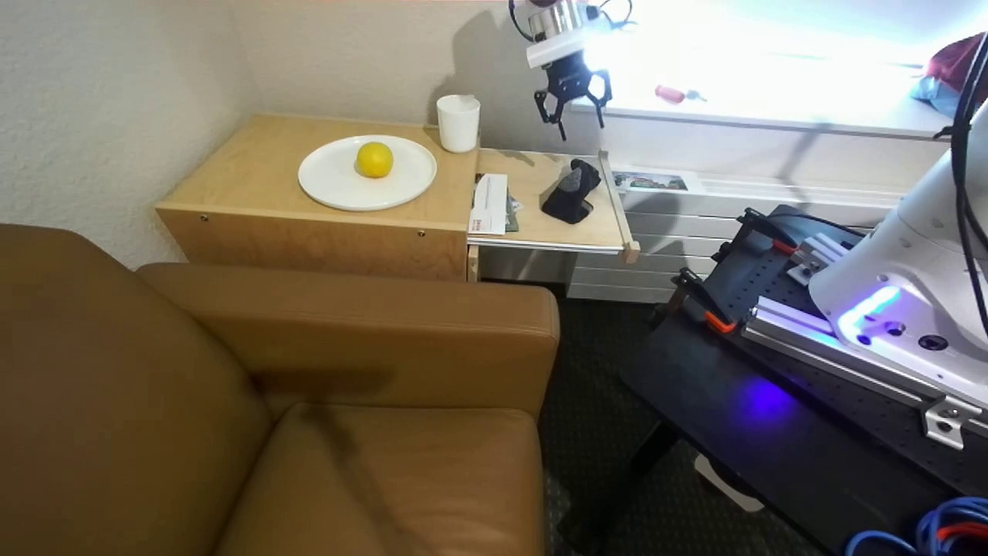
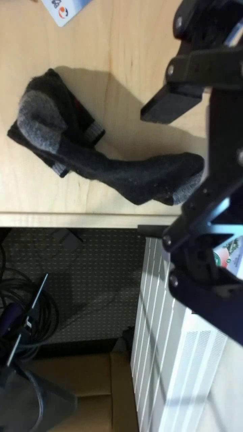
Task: Put the sock on the sliding tray
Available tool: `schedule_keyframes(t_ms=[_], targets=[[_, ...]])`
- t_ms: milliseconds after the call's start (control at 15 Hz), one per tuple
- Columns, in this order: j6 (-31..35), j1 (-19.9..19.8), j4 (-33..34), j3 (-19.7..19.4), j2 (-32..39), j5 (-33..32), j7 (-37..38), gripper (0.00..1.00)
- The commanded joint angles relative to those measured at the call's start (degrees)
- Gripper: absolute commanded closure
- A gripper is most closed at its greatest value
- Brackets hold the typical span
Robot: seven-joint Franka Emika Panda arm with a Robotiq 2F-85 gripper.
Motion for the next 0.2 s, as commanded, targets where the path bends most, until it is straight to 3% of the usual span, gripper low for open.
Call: schedule_keyframes(t_ms=[0, 67, 133], targets=[[-2.2, -1.3, -8.9, 1.0, -13.5, -4.0, -10.3, 0.00], [-1.5, -1.2, -11.2, 0.8, -17.0, -5.9, -12.5, 0.00], [-2.6, -1.0, -4.0, 0.9, -9.3, -3.8, -7.9, 0.03]])
